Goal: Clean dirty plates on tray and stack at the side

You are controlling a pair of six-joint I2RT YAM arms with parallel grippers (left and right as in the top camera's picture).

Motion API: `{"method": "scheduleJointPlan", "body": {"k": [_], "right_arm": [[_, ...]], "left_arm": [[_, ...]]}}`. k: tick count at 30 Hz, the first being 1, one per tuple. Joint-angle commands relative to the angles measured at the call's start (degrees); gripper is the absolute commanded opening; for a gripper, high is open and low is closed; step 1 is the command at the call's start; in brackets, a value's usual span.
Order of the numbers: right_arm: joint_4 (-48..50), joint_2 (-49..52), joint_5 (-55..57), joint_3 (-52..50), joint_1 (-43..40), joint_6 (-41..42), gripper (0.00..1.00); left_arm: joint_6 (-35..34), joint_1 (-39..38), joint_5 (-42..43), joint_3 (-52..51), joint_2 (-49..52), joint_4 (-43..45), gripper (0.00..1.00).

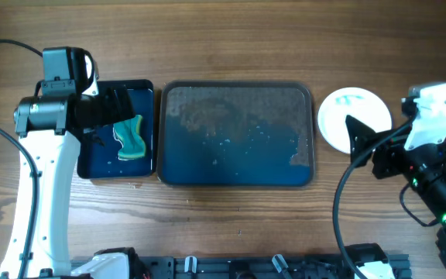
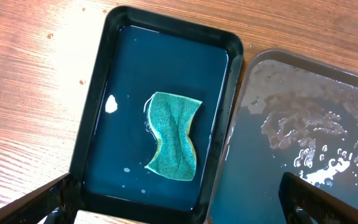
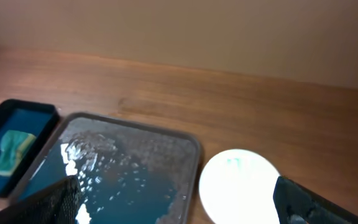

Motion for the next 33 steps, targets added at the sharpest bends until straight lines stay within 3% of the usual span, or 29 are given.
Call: {"method": "scheduleJointPlan", "body": {"k": [1, 8, 21, 26, 33], "right_arm": [[3.30, 1.14, 0.44, 0.68, 0.28, -2.49, 1.00], [14.10, -1.01, -2.38, -7.80, 0.46, -3.61, 1.00], [49.81, -33.59, -8.81, -55.84, 0.44, -3.28, 1.00], [56.61, -44.02, -11.32, -70.10, 0.44, -2.51, 1.00], [60.08, -48.48, -11.39, -77.70, 0.44, -1.64, 1.00]], "left_arm": [[-0.74, -0.17, 0.87, 0.22, 0.28, 0.00, 1.00], [-0.74, -0.17, 0.87, 0.22, 0.28, 0.00, 1.00], [-0.74, -0.17, 0.87, 0.22, 0.28, 0.00, 1.00], [-0.74, -0.17, 0.87, 0.22, 0.28, 0.00, 1.00], [-0.74, -0.17, 0.87, 0.22, 0.28, 0.00, 1.00]]}}
